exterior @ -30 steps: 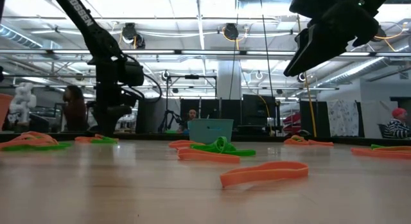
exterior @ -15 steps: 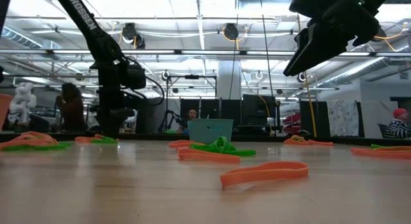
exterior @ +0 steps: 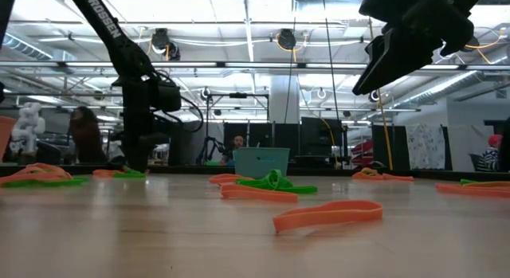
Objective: Sort rubber bands into baskets
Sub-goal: Put the orange rubber band into the orange bin
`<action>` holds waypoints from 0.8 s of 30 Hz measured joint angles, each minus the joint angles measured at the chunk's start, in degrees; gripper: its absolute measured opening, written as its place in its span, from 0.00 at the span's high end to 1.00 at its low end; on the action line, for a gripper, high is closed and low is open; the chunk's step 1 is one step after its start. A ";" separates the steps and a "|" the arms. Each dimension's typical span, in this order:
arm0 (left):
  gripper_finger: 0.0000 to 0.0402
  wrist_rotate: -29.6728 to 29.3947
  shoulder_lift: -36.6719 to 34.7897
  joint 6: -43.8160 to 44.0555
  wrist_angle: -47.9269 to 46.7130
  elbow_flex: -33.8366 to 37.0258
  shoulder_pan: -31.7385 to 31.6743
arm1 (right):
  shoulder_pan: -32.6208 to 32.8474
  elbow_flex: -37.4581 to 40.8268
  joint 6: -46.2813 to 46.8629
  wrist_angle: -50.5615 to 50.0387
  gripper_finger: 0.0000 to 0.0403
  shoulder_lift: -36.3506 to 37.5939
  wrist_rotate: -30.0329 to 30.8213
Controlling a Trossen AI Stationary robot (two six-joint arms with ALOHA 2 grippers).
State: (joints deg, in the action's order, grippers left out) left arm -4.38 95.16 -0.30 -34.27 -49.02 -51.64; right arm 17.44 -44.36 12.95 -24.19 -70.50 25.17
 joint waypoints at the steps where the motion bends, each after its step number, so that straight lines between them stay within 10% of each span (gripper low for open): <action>1: 0.90 0.00 -0.01 0.00 0.02 0.02 0.00 | -0.01 0.00 0.06 0.00 0.52 0.00 -0.02; 24: 0.99 2.05 -18.19 3.01 -5.99 0.27 3.74 | 0.01 -0.01 0.01 0.51 0.52 -0.02 0.00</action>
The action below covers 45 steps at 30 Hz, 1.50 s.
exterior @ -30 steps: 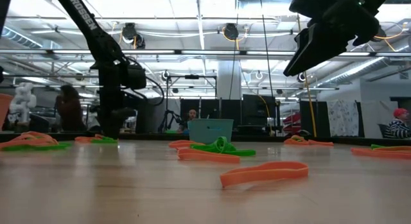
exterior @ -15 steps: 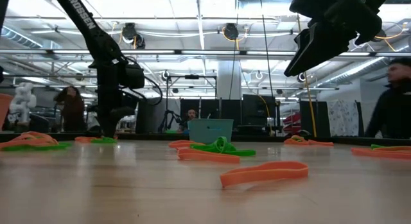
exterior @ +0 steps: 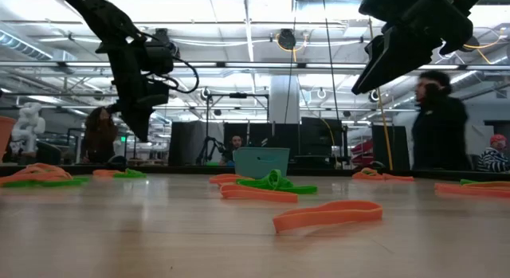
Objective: Sort rubber bands into baskets
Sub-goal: Put the orange rubber band into the orange bin
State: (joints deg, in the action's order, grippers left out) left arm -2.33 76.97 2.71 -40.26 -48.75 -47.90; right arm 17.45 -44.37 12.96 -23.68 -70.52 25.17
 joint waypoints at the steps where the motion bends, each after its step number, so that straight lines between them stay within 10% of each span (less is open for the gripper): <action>1: 0.98 -0.34 0.09 0.19 -0.58 0.00 0.04 | 0.00 -0.01 -0.01 0.13 0.52 0.02 0.00; 27: 0.51 -7.58 15.76 -0.25 3.80 0.44 -0.02 | -0.01 -0.01 -0.14 0.98 0.52 0.02 0.00; 37: 0.55 -4.43 17.99 -3.53 4.47 0.18 -1.89 | -0.01 -0.01 -0.16 0.96 0.52 0.02 0.00; 45: 0.95 -0.99 17.77 -3.07 4.54 0.25 -4.07 | 0.00 -0.01 -0.60 1.06 0.52 0.00 0.00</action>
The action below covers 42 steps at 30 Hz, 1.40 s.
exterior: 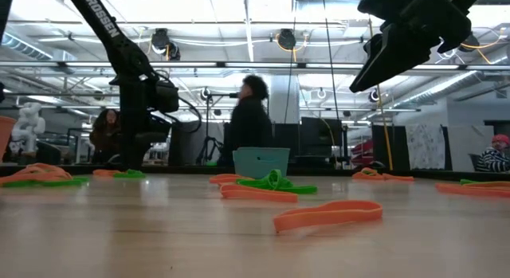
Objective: Sort rubber bands into baskets
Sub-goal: Put the orange rubber band into the orange bin
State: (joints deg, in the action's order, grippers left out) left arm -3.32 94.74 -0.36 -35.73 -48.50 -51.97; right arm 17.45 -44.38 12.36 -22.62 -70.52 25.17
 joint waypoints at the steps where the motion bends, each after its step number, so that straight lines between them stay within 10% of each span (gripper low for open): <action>1: 0.97 -0.24 -0.27 0.00 0.00 -0.01 -0.07 | 0.00 0.00 0.00 0.00 0.52 0.00 0.00; 9: 0.99 -2.35 -9.20 1.29 -1.43 0.25 -0.14 | 0.00 0.00 0.28 0.05 0.52 0.00 0.00; 16: 0.99 7.80 -19.99 3.78 -7.44 0.25 5.33 | 0.00 0.00 0.33 0.07 0.52 0.00 -0.01; 42: 1.00 8.59 -33.13 53.77 -15.05 0.23 76.03 | -0.02 0.00 4.29 5.21 0.52 0.00 0.00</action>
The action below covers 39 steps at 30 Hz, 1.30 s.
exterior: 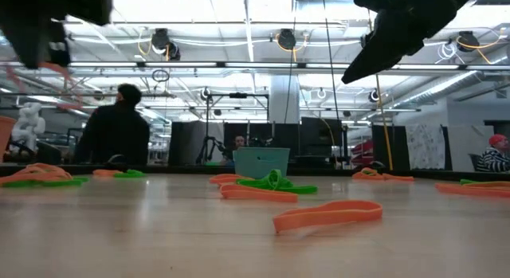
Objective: Sort rubber bands into baskets
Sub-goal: Put the orange rubber band into the orange bin
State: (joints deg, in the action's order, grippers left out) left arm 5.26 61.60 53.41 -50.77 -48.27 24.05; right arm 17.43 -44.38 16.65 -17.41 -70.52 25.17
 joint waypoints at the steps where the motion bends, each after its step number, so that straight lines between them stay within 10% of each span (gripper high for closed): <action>1: 1.00 -1.24 0.00 1.57 0.12 0.00 1.96 | 0.01 0.00 0.50 0.44 0.52 0.00 0.00; 14: 1.00 -4.74 9.91 9.28 15.83 -0.07 18.46 | 0.00 -0.02 2.77 3.32 0.52 -2.02 0.24; 39: 0.85 0.32 16.70 9.24 13.64 -0.07 18.58 | -0.26 -0.02 0.67 6.90 0.52 -6.14 0.04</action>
State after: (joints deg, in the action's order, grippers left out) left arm 5.58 78.30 62.65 -37.14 -48.34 42.63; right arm 17.17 -44.40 17.32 -10.51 -76.66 25.21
